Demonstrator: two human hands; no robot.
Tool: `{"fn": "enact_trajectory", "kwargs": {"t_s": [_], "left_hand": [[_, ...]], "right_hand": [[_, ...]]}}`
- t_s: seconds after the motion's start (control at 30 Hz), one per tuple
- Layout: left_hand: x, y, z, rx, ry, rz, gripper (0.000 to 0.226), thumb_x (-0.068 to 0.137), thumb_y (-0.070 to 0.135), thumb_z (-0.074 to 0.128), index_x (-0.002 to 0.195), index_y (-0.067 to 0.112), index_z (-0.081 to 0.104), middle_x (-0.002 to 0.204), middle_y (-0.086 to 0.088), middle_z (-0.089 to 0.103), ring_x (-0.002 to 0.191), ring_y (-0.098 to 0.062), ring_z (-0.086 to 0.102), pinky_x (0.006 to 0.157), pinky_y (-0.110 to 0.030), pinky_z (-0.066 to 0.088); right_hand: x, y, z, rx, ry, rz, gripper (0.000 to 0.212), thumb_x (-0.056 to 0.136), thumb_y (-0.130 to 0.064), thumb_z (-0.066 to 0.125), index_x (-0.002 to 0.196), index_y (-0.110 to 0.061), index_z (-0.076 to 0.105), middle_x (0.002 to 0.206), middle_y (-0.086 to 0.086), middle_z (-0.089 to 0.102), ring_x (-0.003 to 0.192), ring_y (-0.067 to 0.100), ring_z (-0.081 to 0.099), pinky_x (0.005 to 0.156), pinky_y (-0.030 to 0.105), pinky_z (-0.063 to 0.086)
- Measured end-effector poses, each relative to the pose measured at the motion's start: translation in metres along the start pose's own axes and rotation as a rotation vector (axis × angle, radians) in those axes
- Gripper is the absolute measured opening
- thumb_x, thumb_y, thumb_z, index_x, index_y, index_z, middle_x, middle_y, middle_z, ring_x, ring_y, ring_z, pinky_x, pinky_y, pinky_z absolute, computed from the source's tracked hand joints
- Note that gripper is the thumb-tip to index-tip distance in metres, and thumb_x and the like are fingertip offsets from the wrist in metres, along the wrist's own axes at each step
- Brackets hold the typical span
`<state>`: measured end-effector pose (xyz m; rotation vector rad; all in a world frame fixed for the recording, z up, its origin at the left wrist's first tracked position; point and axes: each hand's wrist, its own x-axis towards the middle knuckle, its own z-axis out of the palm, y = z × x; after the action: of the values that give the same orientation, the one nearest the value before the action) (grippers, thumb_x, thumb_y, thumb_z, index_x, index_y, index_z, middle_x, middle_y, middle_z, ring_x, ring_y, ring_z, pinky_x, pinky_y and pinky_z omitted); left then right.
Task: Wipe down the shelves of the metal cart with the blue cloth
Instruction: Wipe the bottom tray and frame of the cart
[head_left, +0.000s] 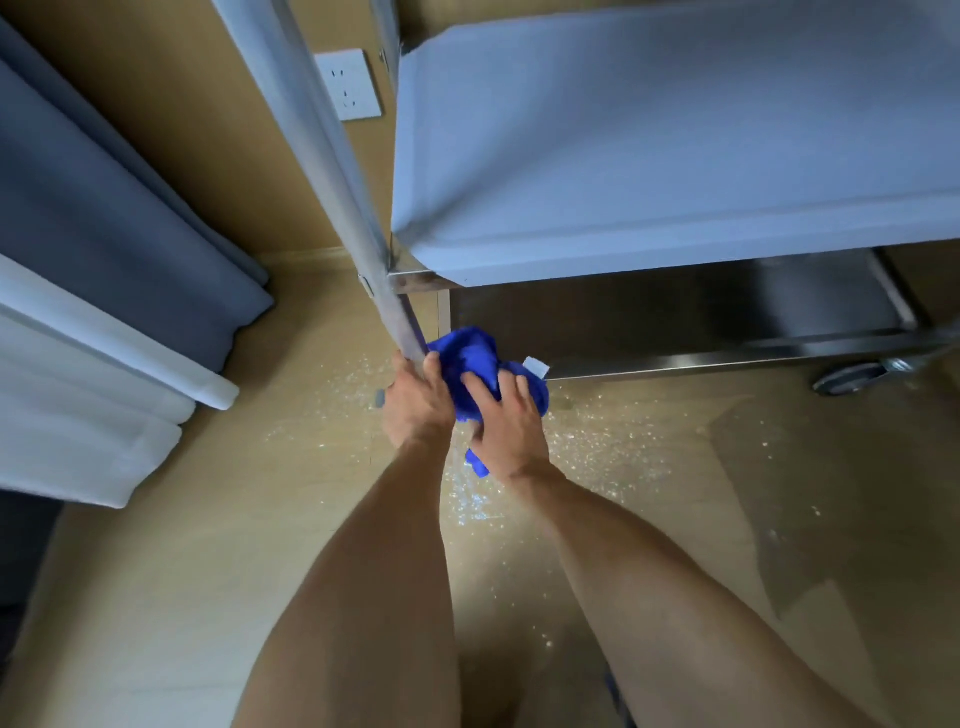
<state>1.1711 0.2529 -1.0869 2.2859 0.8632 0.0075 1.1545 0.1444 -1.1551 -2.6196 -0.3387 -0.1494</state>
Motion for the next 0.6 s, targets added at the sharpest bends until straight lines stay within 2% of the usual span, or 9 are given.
{"fn": "enact_trajectory", "kwargs": {"t_s": [0.07,0.13,0.23,0.3,0.37,0.43,0.5,0.57,0.6], "left_hand": [[-0.017,0.015,-0.002,-0.054,-0.082,-0.079,0.043,0.103,0.031,0.038,0.137,0.005,0.041,0.121,-0.018,0.060,0.109,-0.034,0.059,0.084,-0.033,0.044],[-0.035,0.030,-0.003,0.020,-0.253,-0.109,0.044,0.101,0.021,0.042,0.139,-0.001,0.042,0.129,-0.017,0.056,0.117,-0.033,0.056,0.090,-0.033,0.045],[-0.080,0.053,-0.011,0.205,-0.515,0.015,0.044,0.100,0.015,0.042,0.142,0.004,0.042,0.139,-0.017,0.050,0.128,-0.033,0.048,0.101,-0.034,0.039],[-0.114,0.068,-0.016,0.204,-0.611,0.092,0.052,0.095,0.010,0.047,0.146,0.010,0.038,0.140,-0.015,0.049,0.129,-0.030,0.047,0.103,-0.031,0.038],[-0.147,0.077,-0.016,0.122,-0.678,0.128,0.059,0.090,0.007,0.050,0.147,0.016,0.038,0.130,-0.009,0.056,0.116,-0.023,0.055,0.096,-0.028,0.043],[-0.178,0.088,-0.014,0.026,-0.785,0.114,0.052,0.090,0.006,0.048,0.140,0.019,0.048,0.120,-0.006,0.061,0.099,-0.019,0.057,0.083,-0.026,0.044],[-0.202,0.095,-0.013,-0.054,-0.814,0.066,0.035,0.088,0.007,0.044,0.116,0.015,0.062,0.102,-0.005,0.063,0.083,-0.019,0.056,0.072,-0.025,0.043],[-0.217,0.097,-0.012,-0.181,-0.795,-0.087,0.015,0.083,0.010,0.045,0.087,0.012,0.059,0.081,-0.005,0.058,0.068,-0.020,0.051,0.066,-0.027,0.040],[-0.225,0.098,-0.013,-0.248,-0.774,-0.145,0.010,0.084,0.013,0.047,0.082,0.012,0.056,0.077,-0.005,0.057,0.065,-0.021,0.050,0.064,-0.027,0.040]], "right_hand": [[-0.018,0.014,-0.028,0.057,-0.129,0.007,0.063,0.072,-0.016,0.070,0.132,-0.025,0.056,0.109,0.010,0.057,0.106,0.032,0.053,0.088,0.042,0.050],[-0.032,0.026,-0.058,0.186,-0.187,0.180,0.048,0.074,-0.025,0.066,0.122,-0.030,0.061,0.099,0.004,0.065,0.096,0.028,0.058,0.081,0.036,0.049],[-0.048,0.049,-0.104,0.652,-0.149,0.740,0.019,0.075,-0.039,0.063,0.087,-0.026,0.069,0.081,-0.001,0.070,0.082,0.025,0.064,0.069,0.031,0.050],[-0.060,0.063,-0.132,0.946,-0.139,1.005,0.031,0.077,-0.049,0.059,0.080,-0.020,0.071,0.081,0.004,0.073,0.080,0.027,0.068,0.076,0.033,0.055],[-0.071,0.074,-0.152,1.127,-0.124,1.078,0.044,0.077,-0.058,0.058,0.083,-0.016,0.072,0.083,0.008,0.075,0.080,0.030,0.071,0.085,0.041,0.057],[-0.083,0.079,-0.168,1.222,-0.117,1.061,0.050,0.073,-0.061,0.059,0.089,-0.015,0.073,0.086,0.011,0.076,0.082,0.033,0.072,0.088,0.048,0.057],[-0.090,0.083,-0.181,1.236,-0.135,1.039,0.053,0.068,-0.060,0.059,0.092,-0.015,0.072,0.090,0.011,0.076,0.084,0.033,0.072,0.092,0.051,0.055],[-0.100,0.085,-0.187,1.250,-0.142,1.017,0.047,0.065,-0.054,0.059,0.092,-0.016,0.071,0.089,0.011,0.075,0.084,0.032,0.072,0.094,0.049,0.054],[-0.104,0.085,-0.189,1.236,-0.133,1.011,0.042,0.066,-0.048,0.060,0.092,-0.017,0.070,0.089,0.011,0.075,0.085,0.033,0.072,0.094,0.048,0.054]]}}
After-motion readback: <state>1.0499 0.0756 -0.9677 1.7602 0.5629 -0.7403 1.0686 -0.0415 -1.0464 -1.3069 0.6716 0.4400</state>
